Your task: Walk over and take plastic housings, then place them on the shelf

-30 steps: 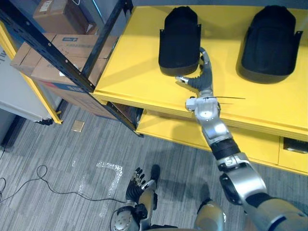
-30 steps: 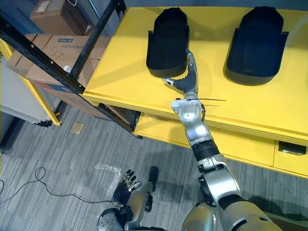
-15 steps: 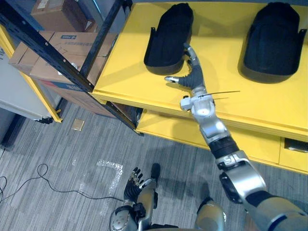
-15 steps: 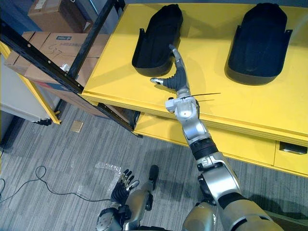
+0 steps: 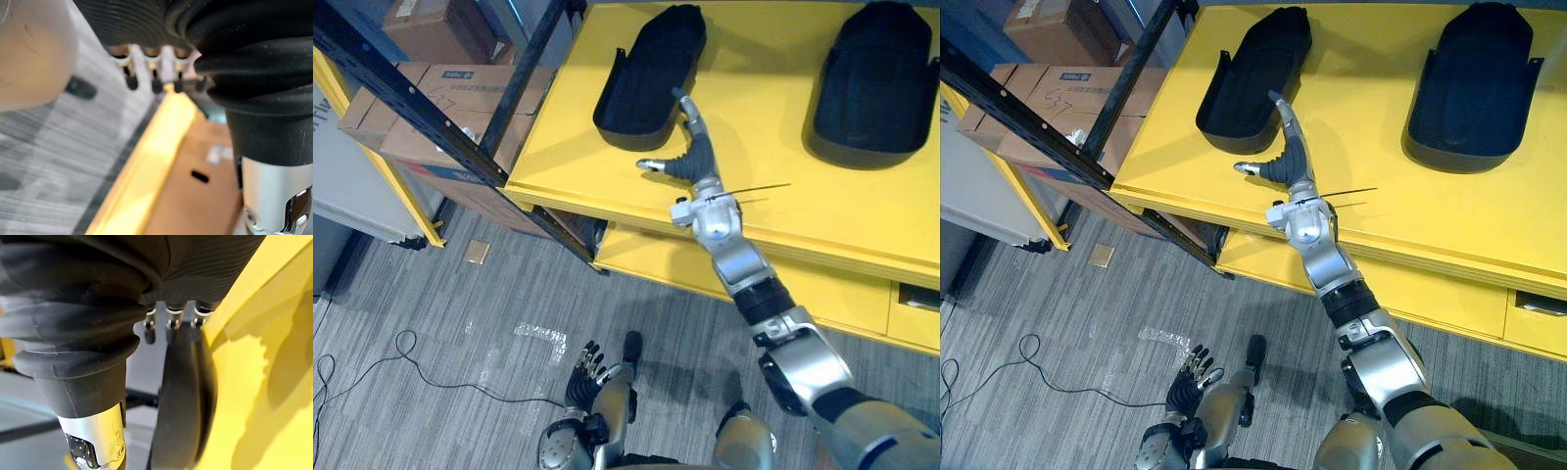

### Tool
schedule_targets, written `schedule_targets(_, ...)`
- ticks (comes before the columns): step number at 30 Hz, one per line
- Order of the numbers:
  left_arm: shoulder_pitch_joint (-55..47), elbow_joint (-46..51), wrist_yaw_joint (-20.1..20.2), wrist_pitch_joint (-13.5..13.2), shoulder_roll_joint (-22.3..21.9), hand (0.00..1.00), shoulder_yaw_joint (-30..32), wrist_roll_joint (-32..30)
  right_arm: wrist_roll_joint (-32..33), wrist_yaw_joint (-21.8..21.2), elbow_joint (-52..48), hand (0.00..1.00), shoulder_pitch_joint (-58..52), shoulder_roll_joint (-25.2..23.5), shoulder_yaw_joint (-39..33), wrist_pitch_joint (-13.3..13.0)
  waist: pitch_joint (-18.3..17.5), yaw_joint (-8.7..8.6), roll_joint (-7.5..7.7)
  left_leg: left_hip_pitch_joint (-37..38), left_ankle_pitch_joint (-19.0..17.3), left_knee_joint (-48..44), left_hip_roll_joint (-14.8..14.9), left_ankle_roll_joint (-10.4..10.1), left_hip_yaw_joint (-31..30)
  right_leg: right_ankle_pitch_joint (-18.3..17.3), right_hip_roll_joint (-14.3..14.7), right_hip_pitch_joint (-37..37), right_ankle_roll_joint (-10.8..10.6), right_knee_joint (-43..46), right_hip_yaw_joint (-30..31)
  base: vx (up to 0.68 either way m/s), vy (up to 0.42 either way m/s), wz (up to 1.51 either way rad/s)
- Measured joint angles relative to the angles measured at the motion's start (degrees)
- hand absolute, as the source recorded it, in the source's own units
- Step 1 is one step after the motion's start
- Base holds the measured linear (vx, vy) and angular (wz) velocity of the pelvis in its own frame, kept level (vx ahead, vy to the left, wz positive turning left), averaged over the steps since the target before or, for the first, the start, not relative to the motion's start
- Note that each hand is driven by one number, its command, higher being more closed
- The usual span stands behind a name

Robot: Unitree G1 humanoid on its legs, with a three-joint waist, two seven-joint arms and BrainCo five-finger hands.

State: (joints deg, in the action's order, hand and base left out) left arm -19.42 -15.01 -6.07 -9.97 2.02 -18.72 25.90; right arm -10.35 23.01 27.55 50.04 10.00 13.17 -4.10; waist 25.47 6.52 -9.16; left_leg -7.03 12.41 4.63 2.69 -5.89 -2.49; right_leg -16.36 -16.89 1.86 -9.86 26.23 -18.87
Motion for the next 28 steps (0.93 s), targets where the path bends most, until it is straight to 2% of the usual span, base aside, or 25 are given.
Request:
schedule_targets(2,0.0,0.0,0.3,-0.4,0.0,0.00,0.0,-0.1,0.1,2.5,-1.8,0.00,-0.2,0.3,-2.8,-0.7,0.1,-0.09,0.12,0.2,0.0,0.0,0.2,0.1,0.4,0.2,0.1,0.0,-0.1,-0.2,0.3,-0.01,-0.012,-0.12)
schedule_targets(4,0.0,-0.4,0.7,-1.4,0.0,0.00,0.0,-0.1,0.5,4.5,-7.6,0.00,-1.7,0.4,-5.2,-2.4,0.2,-0.05,0.31,1.0,-0.7,0.0,0.6,0.3,1.9,0.8,0.6,-0.1,0.0,-1.5,1.7,0.00,0.006,-0.36)
schedule_targets(5,0.0,-1.2,0.8,-2.0,0.0,0.00,0.1,-1.4,0.8,4.6,-14.3,0.00,-4.9,0.1,-6.4,-4.4,0.1,-0.33,0.44,1.8,-1.2,0.0,0.8,0.5,3.0,1.7,1.0,-1.0,-0.1,-2.9,2.2,0.03,0.019,-0.42)
schedule_targets(6,-0.1,-1.6,0.9,-2.3,0.0,0.00,0.1,-2.3,0.8,4.3,-21.6,0.00,-9.4,-0.1,-6.7,-6.2,-0.2,-1.47,0.88,2.5,-1.5,0.0,0.8,0.7,3.6,2.6,1.3,-2.1,-0.3,-4.8,2.7,0.06,0.031,-0.40)
schedule_targets(7,-0.1,-1.7,0.9,-2.3,0.0,0.00,0.2,-2.6,1.0,3.9,-24.7,0.00,-11.8,-0.1,-6.8,-6.9,-0.4,-1.86,1.37,2.8,-1.9,0.0,0.9,0.9,4.3,2.9,1.4,-2.1,-0.5,-5.4,3.3,0.05,0.026,-0.46)
schedule_targets(9,-0.2,-2.1,1.2,-2.3,0.2,0.00,0.7,-5.1,3.2,0.3,-33.9,0.00,-22.2,-0.7,-7.1,-7.4,-2.5,-3.94,3.55,3.2,-2.6,0.0,1.2,0.7,7.0,4.9,2.0,-2.1,-0.7,-8.7,5.4,0.08,0.043,-0.55)
schedule_targets(12,-0.1,-2.1,1.1,-2.2,0.4,0.00,0.7,-8.5,5.7,-2.0,-39.8,0.00,-34.9,-0.8,-9.2,-7.3,-4.8,-5.44,6.09,5.4,-3.7,0.0,1.7,0.4,10.4,7.3,2.7,-3.8,-1.0,-12.7,8.1,0.08,0.034,-0.58)
schedule_targets(14,0.0,-3.5,0.5,-2.1,1.0,0.00,0.8,-10.6,7.3,-3.1,-42.4,0.00,-43.9,-1.0,-11.0,-7.5,-7.5,-6.04,7.39,6.6,-4.7,0.0,2.0,0.3,12.7,8.3,3.1,-4.4,-1.0,-14.8,9.9,0.05,0.032,-0.60)
schedule_targets(16,0.7,-7.2,-0.6,-2.0,1.7,0.00,2.0,-13.5,12.7,-5.0,-44.0,0.00,-54.1,-2.9,-14.2,-10.5,-10.4,-7.66,8.56,8.1,-5.6,0.4,2.9,-0.2,15.7,9.4,4.1,-4.5,-0.9,-16.8,12.8,0.03,0.009,-0.69)
schedule_targets(17,1.0,-8.2,-0.7,-2.0,1.8,0.00,2.4,-13.6,14.1,-5.6,-44.3,0.00,-56.4,-3.4,-15.2,-11.4,-11.1,-7.95,8.75,8.2,-5.9,0.4,3.0,-0.2,16.4,9.4,4.3,-4.4,-0.9,-17.3,13.2,-0.01,-0.008,-0.65)
schedule_targets(18,1.5,-9.9,-1.4,-1.9,2.0,0.00,2.5,-13.8,15.9,-6.5,-44.4,0.00,-60.5,-4.3,-16.9,-12.6,-12.3,-9.14,8.92,8.5,-6.1,0.4,3.5,-0.4,17.8,10.1,4.8,-3.9,-0.7,-18.0,14.6,-0.02,-0.001,-0.71)
schedule_targets(19,1.8,-11.1,-1.9,-1.8,2.0,0.00,3.2,-15.1,17.1,-7.2,-44.1,0.00,-64.0,-4.9,-18.1,-13.1,-12.7,-10.11,9.07,9.4,-6.5,0.4,4.1,-0.8,19.5,10.6,5.4,-3.7,-0.5,-18.7,16.5,-0.03,-0.001,-0.71)
schedule_targets(21,2.3,-13.2,-2.4,-1.7,2.6,0.00,3.9,-16.8,19.7,-9.0,-41.1,0.00,-69.0,-5.1,-18.1,-13.4,-13.8,-10.86,9.30,10.4,-6.8,0.4,4.9,-1.0,22.1,11.1,6.3,-2.9,-0.3,-19.7,19.0,-0.06,-0.007,-0.75)
schedule_targets(22,3.7,-16.0,-2.6,-1.5,2.6,0.00,4.0,-18.1,20.3,-10.5,-37.0,0.00,-71.2,-5.1,-17.9,-13.3,-14.0,-12.10,9.37,11.0,-6.8,0.4,5.2,-1.1,22.8,11.4,6.6,-3.0,-0.1,-20.0,19.7,-0.07,-0.016,-0.60)
schedule_targets(24,5.8,-20.1,-2.6,-1.1,2.6,0.00,4.2,-19.9,20.6,-11.8,-28.1,0.00,-72.5,-5.2,-17.4,-12.9,-14.1,-12.91,9.41,11.7,-6.9,0.4,5.7,-1.2,24.3,11.6,7.2,-2.7,0.4,-20.2,21.2,-0.06,-0.017,-0.38)
schedule_targets(28,8.8,-29.7,-2.7,0.8,2.7,0.00,7.1,-19.8,19.7,-12.0,-8.0,0.00,-71.7,-5.9,-17.1,-12.8,-15.2,-13.42,9.05,12.0,-7.2,0.4,6.2,-1.7,26.0,12.1,7.9,-1.9,0.7,-20.7,23.2,-0.03,-0.012,-0.24)
